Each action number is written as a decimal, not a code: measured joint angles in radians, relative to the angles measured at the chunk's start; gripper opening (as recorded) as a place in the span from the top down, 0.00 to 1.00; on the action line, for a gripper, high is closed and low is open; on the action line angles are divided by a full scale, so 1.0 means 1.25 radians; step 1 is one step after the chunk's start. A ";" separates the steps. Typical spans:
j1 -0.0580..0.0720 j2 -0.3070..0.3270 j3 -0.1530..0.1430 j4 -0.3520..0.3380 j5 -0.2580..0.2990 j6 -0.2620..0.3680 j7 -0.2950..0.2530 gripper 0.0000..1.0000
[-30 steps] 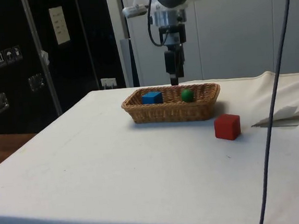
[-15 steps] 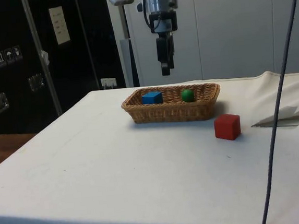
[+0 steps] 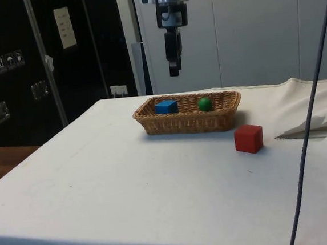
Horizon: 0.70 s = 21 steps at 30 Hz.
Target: Place all non-red objects into the basket.
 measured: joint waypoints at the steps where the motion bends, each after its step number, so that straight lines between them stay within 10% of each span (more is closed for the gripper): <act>1: 0.000 -0.002 0.003 0.000 0.000 -0.002 0.000 0.00; 21: 0.003 -0.017 0.106 -0.001 0.000 -0.002 0.056 0.00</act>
